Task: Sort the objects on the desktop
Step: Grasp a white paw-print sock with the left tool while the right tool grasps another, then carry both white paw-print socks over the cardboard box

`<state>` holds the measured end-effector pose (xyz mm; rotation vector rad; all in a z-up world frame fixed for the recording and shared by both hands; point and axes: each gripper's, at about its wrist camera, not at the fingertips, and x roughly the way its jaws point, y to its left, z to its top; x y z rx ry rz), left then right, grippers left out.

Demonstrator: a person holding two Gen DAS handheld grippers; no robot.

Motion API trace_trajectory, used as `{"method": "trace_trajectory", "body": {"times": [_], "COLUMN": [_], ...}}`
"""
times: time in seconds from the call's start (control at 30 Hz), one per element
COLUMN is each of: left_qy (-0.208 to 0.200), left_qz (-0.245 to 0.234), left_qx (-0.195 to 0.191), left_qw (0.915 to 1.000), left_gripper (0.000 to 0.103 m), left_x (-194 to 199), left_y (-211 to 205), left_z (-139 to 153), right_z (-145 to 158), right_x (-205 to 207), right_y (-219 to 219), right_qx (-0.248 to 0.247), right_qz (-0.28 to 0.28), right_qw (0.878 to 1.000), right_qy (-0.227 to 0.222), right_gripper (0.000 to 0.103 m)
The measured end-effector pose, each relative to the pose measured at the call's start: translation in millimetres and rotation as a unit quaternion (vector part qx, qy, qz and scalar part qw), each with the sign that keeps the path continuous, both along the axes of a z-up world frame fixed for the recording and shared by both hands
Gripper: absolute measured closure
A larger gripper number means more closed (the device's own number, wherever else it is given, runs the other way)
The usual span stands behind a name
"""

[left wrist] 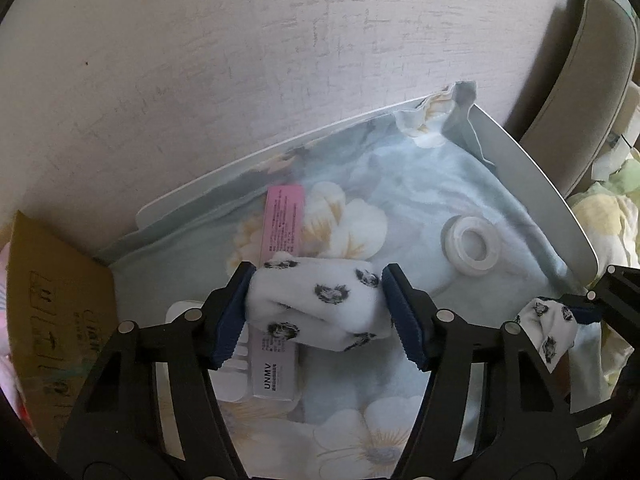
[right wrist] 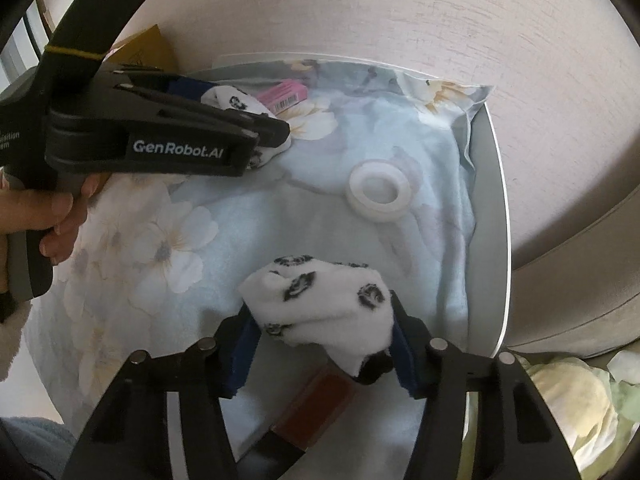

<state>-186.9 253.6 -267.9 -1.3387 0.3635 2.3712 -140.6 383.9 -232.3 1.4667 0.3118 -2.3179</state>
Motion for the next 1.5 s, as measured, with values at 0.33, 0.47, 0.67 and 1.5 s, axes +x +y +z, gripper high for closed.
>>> {"method": "trace_trajectory", "body": {"times": [0.33,0.47,0.67,1.5], "left_qy": [0.007,0.014,0.024,0.077], "left_qz": [0.006,0.008,0.003,0.125], "left_qx": [0.011,0.018,0.038,0.056], "left_qw": [0.9999,0.9997,0.999,0.9875], "left_gripper": [0.055,0.056,0.056,0.055], "left_x": [-3.0,-4.9,9.9,26.4], "left_y": [-7.5,-11.2,-20.1,-251.6], "left_z": [18.1,34.0,76.3,231.1], "right_z": [13.6,22.4,51.9,209.5], "right_x": [7.8,9.1,14.4,-40.1], "right_y": [3.4,4.8,-1.8,-154.2], "right_qx": [0.012,0.008,0.007,-0.073], "right_qz": [0.001,-0.004,-0.013,0.04], "right_qw": [1.0,1.0,1.0,0.995], "right_qy": [0.014,0.016,0.023,0.053], "right_gripper": [0.054,0.054,0.054,0.054]}}
